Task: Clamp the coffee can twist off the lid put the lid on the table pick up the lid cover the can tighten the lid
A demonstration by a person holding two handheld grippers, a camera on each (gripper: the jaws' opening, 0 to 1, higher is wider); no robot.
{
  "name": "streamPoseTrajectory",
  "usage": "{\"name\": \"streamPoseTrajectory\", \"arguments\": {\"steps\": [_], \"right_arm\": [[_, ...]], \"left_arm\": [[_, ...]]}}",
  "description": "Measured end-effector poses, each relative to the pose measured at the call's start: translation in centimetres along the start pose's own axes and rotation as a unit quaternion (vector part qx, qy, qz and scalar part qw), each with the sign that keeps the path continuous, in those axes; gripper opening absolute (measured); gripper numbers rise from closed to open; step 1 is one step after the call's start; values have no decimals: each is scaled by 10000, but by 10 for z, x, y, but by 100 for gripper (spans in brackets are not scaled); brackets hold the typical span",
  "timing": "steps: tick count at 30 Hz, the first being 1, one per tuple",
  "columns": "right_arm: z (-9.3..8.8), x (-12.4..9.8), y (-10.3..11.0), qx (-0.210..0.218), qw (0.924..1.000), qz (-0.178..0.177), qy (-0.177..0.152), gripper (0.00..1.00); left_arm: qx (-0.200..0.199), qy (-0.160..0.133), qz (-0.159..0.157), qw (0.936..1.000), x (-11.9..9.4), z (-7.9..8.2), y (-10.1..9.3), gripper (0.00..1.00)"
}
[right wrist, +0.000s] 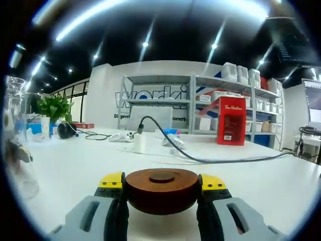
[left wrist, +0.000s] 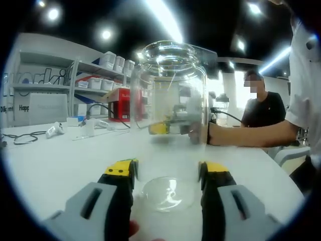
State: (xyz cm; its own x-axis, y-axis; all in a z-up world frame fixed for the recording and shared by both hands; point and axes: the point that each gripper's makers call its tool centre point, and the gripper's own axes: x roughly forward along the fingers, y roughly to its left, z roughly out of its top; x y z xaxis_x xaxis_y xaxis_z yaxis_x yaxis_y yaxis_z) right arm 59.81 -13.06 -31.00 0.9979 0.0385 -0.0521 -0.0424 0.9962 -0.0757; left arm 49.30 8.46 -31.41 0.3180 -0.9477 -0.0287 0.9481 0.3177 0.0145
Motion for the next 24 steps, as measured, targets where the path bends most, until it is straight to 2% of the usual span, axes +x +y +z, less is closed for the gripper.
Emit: {"name": "streamPoseTrajectory", "arguments": {"steps": [11,24], "right_arm": [[-13,4,6,-195,9992,114,324,48],[-18,4,4,-186,9987,33,475,48]], "left_arm": [[5,3,-2,10000,0,0,0,43],[14,4,-3,10000,0,0,-1,43]]}}
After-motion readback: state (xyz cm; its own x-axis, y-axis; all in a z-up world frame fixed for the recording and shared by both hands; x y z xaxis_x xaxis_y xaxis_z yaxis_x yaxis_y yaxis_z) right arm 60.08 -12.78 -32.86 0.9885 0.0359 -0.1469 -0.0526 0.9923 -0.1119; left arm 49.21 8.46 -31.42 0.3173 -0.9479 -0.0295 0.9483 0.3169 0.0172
